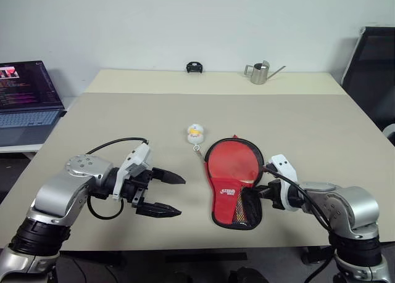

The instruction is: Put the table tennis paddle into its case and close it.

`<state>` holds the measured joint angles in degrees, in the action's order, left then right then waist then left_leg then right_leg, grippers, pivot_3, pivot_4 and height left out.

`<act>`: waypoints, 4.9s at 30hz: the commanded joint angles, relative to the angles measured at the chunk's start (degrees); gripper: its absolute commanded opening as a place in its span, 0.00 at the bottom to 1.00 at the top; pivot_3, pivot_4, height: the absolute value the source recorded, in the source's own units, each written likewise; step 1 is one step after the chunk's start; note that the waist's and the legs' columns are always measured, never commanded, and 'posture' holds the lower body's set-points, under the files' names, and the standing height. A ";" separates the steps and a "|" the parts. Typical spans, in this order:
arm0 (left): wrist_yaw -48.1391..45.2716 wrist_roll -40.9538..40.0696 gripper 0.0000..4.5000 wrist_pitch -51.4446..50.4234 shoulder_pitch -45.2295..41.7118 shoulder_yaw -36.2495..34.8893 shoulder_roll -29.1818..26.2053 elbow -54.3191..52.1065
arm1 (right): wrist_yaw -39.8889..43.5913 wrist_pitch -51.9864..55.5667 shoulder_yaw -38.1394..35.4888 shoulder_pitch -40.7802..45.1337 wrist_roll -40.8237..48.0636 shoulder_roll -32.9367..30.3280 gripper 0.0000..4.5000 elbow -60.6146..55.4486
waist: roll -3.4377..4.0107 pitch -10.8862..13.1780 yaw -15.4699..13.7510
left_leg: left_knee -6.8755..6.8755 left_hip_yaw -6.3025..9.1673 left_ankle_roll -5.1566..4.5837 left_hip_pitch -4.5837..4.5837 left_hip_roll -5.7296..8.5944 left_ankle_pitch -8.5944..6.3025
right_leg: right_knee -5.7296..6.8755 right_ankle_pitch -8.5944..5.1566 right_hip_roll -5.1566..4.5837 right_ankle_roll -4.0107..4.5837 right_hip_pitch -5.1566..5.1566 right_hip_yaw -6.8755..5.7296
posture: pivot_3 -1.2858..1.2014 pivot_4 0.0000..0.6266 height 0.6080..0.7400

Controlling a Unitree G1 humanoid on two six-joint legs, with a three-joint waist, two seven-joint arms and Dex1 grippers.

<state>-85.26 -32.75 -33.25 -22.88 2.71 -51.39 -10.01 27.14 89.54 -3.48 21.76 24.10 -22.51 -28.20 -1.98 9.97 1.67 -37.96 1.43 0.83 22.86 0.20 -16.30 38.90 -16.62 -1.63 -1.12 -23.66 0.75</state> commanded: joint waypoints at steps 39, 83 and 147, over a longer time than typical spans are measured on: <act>-1.86 -0.62 1.00 3.39 -2.48 2.41 0.82 1.03 | -10.29 2.96 -9.66 -9.78 18.44 -8.87 0.60 -8.00 | -0.05 -0.04 -0.44 | -0.31 0.11 -0.03 -0.30 0.07 0.00 | 0.12 -0.01 -0.01 -0.05 0.47 -0.07 | 0.52 0.24 1.00; 31.31 6.14 1.00 -2.76 -8.63 -4.90 8.62 8.55 | 8.28 -52.62 17.83 7.09 -6.79 -3.29 0.99 25.99 | 0.00 -0.01 -0.07 | -0.89 0.09 -0.07 -0.20 0.01 -0.02 | 0.56 0.08 0.06 -0.09 0.38 0.02 | 0.52 0.24 1.00; 31.87 24.57 0.05 8.44 -27.91 -2.09 32.53 56.32 | 6.85 -53.59 16.72 1.13 -12.86 5.10 1.00 25.37 | -0.05 -0.11 0.26 | -0.98 0.02 -0.04 -0.44 0.06 -0.01 | 0.97 0.08 0.06 -0.10 0.40 0.11 | 0.52 0.24 1.00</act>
<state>-52.10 -6.82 -22.29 -52.31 1.26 -17.96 49.87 33.95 34.32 13.92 24.01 10.86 -16.94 -3.28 -2.03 9.85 1.93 -38.94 1.45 0.79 22.42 0.26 -16.31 39.88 -16.55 -1.57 -1.22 -23.26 0.88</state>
